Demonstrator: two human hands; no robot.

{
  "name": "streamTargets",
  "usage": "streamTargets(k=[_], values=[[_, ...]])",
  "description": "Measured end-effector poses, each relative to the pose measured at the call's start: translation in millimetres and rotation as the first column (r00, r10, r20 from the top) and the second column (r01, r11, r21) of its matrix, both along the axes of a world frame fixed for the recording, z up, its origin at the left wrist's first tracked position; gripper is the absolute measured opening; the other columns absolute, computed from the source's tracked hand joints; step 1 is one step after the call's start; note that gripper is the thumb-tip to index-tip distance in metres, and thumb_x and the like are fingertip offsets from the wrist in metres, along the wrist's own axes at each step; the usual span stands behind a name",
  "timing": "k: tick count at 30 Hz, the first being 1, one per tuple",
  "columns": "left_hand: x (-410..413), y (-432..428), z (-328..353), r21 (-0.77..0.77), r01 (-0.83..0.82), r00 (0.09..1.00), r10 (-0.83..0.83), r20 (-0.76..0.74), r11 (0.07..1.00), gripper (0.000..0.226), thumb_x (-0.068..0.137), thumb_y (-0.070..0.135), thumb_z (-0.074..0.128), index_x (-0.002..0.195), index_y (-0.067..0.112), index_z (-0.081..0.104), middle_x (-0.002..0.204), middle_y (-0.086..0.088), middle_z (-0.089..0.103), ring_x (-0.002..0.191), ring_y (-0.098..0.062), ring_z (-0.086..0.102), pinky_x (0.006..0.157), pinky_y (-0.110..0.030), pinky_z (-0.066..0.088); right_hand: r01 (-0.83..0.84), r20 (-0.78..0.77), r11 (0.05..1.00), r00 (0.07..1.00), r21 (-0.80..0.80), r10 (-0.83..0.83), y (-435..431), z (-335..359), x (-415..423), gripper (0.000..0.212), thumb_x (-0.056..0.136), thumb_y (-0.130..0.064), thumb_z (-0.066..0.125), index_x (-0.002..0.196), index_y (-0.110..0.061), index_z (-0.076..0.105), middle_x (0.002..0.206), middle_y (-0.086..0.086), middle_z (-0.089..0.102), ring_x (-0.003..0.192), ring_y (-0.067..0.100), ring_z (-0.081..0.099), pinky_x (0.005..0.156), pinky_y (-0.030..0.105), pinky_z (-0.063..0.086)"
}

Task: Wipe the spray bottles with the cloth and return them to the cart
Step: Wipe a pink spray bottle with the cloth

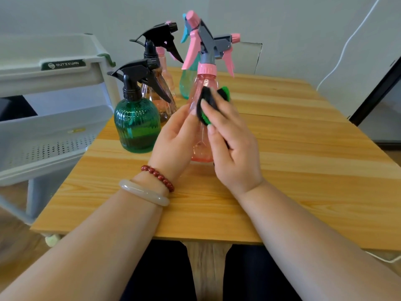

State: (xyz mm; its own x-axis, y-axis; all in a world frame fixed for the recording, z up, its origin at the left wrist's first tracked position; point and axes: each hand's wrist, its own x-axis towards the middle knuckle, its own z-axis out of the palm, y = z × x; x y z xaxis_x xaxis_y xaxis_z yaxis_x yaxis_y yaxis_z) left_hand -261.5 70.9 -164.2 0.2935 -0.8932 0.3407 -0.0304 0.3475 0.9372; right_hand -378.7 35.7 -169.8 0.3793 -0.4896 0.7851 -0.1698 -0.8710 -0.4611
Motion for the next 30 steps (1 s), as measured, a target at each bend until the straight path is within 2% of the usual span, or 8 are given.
streamTargets(k=[4,10,15,20,22,24,26,30], values=[[-1.8,3.1,0.6,0.003,-0.035,0.999,0.035,0.002,0.999,0.043,0.094,0.043,0.05,0.131,0.023,0.059,0.116,0.006,0.07,0.108,-0.009,0.065,0.095,-0.034,0.052,-0.012,0.169,0.913,0.984,0.408,-0.063,1.5,4.5,3.0,0.045,0.102,-0.02,0.039,0.146,-0.012,0.043,0.15,-0.002,0.044,0.141,0.003,0.035,0.118,0.026,0.029],[-2.7,0.6,2.2,-0.031,-0.051,0.996,0.053,0.066,0.998,0.032,0.103,0.032,0.044,0.131,0.025,0.057,0.116,0.009,0.07,0.11,-0.009,0.064,0.096,-0.04,0.052,0.008,-0.022,1.0,1.0,-0.024,-0.008,2.0,0.8,1.6,0.039,0.101,-0.007,0.042,0.138,0.002,0.05,0.151,0.018,0.039,0.147,0.033,0.028,0.12,0.043,0.026],[-4.0,4.1,0.3,-0.018,-0.073,0.996,0.074,0.05,0.997,0.041,0.101,0.036,0.047,0.138,0.018,0.053,0.124,0.007,0.066,0.11,0.001,0.063,0.088,-0.018,0.051,-0.014,0.185,0.921,0.981,0.39,-0.063,3.3,2.1,2.7,0.044,0.103,-0.016,0.038,0.146,-0.011,0.043,0.151,0.001,0.043,0.142,0.006,0.035,0.118,0.025,0.029],[-3.7,0.9,1.4,-0.033,-0.07,0.994,0.073,0.084,0.997,0.034,0.103,0.033,0.042,0.132,0.025,0.057,0.118,0.006,0.069,0.111,-0.011,0.064,0.095,-0.039,0.052,0.028,-0.022,1.0,0.999,-0.002,-0.028,3.8,-0.1,-0.2,0.039,0.101,-0.009,0.042,0.139,-0.001,0.049,0.151,0.015,0.039,0.147,0.032,0.028,0.12,0.042,0.027],[-2.9,2.9,1.2,-0.042,-0.053,0.996,0.056,0.072,0.998,0.033,0.103,0.032,0.044,0.131,0.022,0.058,0.112,0.006,0.069,0.103,-0.009,0.065,0.088,-0.032,0.053,0.046,0.053,0.995,0.997,0.094,-0.051,3.7,1.9,3.2,0.04,0.103,-0.013,0.041,0.141,-0.006,0.048,0.152,0.008,0.04,0.146,0.022,0.031,0.12,0.036,0.028],[-3.0,6.1,2.0,-0.047,-0.067,0.996,0.069,0.054,0.997,0.033,0.101,0.034,0.045,0.129,0.02,0.056,0.108,0.009,0.068,0.099,-0.002,0.064,0.083,-0.021,0.051,-0.028,0.184,0.918,0.982,0.395,-0.049,1.2,2.6,3.3,0.043,0.102,-0.023,0.039,0.143,-0.015,0.048,0.149,0.001,0.047,0.14,0.01,0.04,0.118,0.035,0.032],[-4.8,6.3,3.2,-0.024,-0.078,0.997,0.079,0.012,0.997,0.044,0.094,0.045,0.049,0.128,0.016,0.052,0.103,0.005,0.066,0.095,-0.006,0.065,0.083,-0.029,0.055,-0.122,0.265,0.823,0.963,0.555,-0.037,-1.8,3.3,1.0,0.047,0.1,-0.033,0.04,0.143,-0.017,0.051,0.143,-0.001,0.054,0.135,0.009,0.046,0.115,0.04,0.036],[-8.5,3.6,3.2,-0.013,-0.041,0.996,0.039,-0.083,0.999,0.037,0.091,0.047,0.05,0.116,0.02,0.054,0.092,-0.003,0.061,0.084,-0.022,0.056,0.077,-0.051,0.051,0.011,0.116,0.978,0.993,0.21,-0.037,2.7,2.9,-3.8,0.043,0.103,-0.018,0.038,0.143,-0.004,0.045,0.15,0.003,0.04,0.144,0.014,0.033,0.119,0.028,0.026]])
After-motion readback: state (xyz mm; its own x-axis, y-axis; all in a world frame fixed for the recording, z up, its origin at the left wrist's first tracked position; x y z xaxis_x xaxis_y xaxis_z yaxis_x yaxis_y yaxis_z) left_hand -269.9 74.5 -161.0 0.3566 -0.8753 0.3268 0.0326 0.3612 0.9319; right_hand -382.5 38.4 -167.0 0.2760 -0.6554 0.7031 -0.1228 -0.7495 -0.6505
